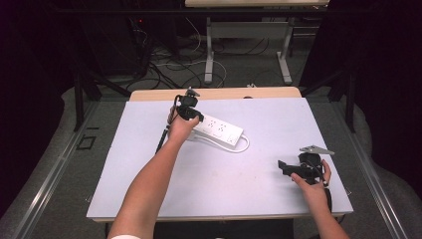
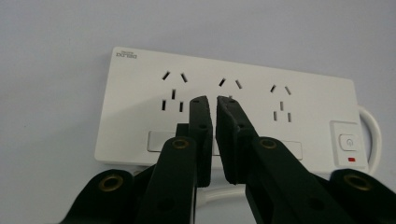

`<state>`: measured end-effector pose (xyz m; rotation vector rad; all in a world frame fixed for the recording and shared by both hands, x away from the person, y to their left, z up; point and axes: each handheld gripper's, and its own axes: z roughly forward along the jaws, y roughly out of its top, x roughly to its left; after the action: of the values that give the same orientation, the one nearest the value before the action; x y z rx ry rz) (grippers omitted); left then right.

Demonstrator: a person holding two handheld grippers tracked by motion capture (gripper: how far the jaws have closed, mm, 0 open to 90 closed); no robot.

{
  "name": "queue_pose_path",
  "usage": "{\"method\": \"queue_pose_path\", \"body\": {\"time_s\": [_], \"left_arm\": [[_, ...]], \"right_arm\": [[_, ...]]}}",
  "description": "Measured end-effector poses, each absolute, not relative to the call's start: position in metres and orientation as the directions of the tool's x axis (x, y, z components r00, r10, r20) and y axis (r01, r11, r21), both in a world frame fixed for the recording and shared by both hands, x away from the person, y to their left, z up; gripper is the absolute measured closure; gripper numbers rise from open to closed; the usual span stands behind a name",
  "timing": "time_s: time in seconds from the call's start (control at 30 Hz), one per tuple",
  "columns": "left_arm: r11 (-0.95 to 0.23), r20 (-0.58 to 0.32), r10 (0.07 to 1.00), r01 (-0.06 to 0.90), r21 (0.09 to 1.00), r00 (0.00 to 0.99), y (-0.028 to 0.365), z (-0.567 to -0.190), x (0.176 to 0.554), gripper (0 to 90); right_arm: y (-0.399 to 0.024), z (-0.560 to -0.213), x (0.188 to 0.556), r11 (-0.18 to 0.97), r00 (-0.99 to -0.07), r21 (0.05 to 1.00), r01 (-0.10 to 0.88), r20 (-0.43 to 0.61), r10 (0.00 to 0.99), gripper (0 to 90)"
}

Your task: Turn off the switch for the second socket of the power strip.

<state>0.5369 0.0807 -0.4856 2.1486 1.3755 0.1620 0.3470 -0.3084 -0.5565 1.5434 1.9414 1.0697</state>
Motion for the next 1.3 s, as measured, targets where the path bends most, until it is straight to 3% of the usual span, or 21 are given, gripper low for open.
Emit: {"method": "queue_pose_path", "body": {"time_s": [1.3], "left_arm": [[-0.337,-0.210,0.863,0.833,0.440,0.460,0.067,-0.510,0.541,88.4]], "right_arm": [[-0.311,-0.558,0.349,0.064,-0.276,0.781,0.622,0.142,0.951,9.7]]}}
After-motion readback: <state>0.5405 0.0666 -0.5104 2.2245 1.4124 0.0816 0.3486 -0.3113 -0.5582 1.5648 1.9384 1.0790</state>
